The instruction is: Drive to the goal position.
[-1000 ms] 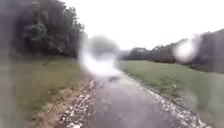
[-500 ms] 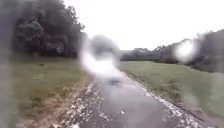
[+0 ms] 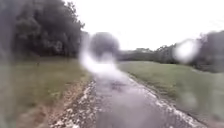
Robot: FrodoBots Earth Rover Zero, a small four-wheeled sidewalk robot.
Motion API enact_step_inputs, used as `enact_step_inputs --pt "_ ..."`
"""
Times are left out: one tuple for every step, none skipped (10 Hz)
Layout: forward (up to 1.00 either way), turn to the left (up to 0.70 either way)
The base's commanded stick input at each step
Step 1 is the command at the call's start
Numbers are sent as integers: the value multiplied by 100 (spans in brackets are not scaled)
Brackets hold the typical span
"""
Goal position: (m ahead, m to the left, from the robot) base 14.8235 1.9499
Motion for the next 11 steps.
enact_step_inputs --pt "85 -8" --pt "85 -34" --pt "85 -34" --pt "85 -33" --pt "85 -26" --pt "85 0" --pt "85 0" --pt "85 0" --pt "85 0" --pt "85 0" --pt "85 0"
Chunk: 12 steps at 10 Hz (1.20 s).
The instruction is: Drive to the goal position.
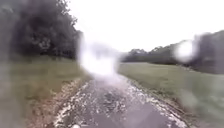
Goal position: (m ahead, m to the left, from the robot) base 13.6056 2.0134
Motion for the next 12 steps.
enact_step_inputs --pt "85 0" --pt "85 0" --pt "85 0" --pt "85 0" --pt "85 0" --pt "85 0" --pt "85 0" --pt "85 0" --pt "85 0" --pt "85 0" --pt "85 0" --pt "85 0"
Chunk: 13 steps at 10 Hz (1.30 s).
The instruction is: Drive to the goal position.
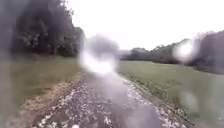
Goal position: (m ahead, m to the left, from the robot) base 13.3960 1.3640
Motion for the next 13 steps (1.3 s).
enact_step_inputs --pt "85 0" --pt "85 0" --pt "85 0" --pt "85 8" --pt "85 24" --pt "85 30" --pt "85 19" --pt "85 0" --pt "85 0" --pt "85 0" --pt "85 0" --pt "85 0" --pt "85 0"
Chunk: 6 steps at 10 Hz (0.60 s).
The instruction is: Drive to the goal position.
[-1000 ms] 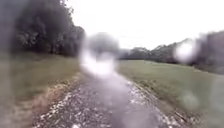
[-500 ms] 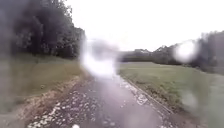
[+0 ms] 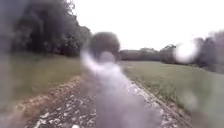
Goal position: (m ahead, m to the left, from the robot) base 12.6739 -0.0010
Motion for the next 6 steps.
enact_step_inputs --pt "85 0" --pt "85 0" --pt "85 0" --pt "85 0" --pt "85 0" --pt "85 0"
